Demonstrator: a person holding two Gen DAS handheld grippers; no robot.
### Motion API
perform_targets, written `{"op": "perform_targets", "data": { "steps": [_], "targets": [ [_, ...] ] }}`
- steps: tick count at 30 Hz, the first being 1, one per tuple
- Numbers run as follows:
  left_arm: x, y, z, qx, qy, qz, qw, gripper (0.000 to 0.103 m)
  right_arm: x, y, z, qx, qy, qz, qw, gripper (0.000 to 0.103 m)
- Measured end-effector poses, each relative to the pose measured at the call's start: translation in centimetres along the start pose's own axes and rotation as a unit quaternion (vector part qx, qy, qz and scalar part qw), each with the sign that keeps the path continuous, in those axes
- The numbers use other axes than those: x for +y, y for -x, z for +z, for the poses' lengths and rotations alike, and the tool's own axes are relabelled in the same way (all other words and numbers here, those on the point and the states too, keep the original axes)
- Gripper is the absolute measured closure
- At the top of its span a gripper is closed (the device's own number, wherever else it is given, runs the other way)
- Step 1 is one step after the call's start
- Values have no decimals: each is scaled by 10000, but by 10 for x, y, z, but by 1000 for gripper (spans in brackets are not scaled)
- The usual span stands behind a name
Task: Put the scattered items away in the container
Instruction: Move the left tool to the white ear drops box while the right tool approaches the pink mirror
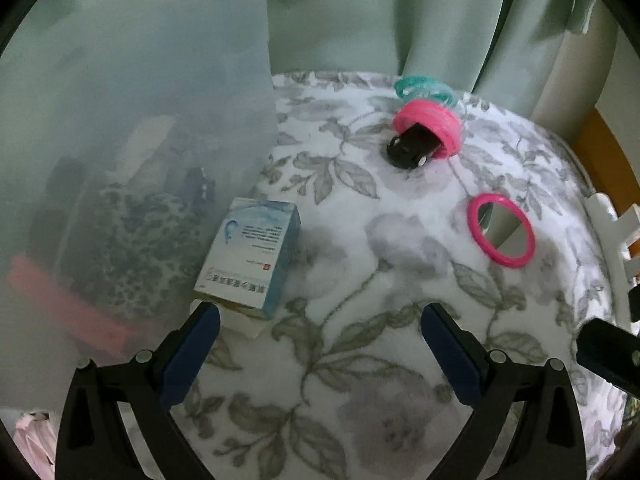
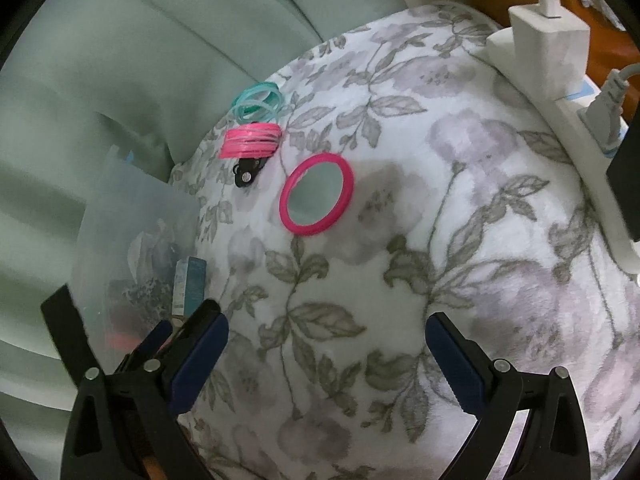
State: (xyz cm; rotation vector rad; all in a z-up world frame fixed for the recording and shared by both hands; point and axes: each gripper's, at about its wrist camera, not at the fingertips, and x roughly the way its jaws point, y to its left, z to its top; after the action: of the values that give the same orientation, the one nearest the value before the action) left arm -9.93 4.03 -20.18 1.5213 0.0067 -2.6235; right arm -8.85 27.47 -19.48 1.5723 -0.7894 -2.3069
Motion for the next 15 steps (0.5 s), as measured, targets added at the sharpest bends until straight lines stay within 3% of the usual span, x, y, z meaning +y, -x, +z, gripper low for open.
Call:
{"op": "perform_targets", "data": {
  "steps": [13,15],
  "targets": [
    [-19,-17,25,-409,-296,-994,9938,2,-2,0,8,-9,29,-204,9998,2],
    [-24,-16,27,-421,-303,-853,9950,2,-2,2,10,-27,55,-241,9997,2]
  ]
}}
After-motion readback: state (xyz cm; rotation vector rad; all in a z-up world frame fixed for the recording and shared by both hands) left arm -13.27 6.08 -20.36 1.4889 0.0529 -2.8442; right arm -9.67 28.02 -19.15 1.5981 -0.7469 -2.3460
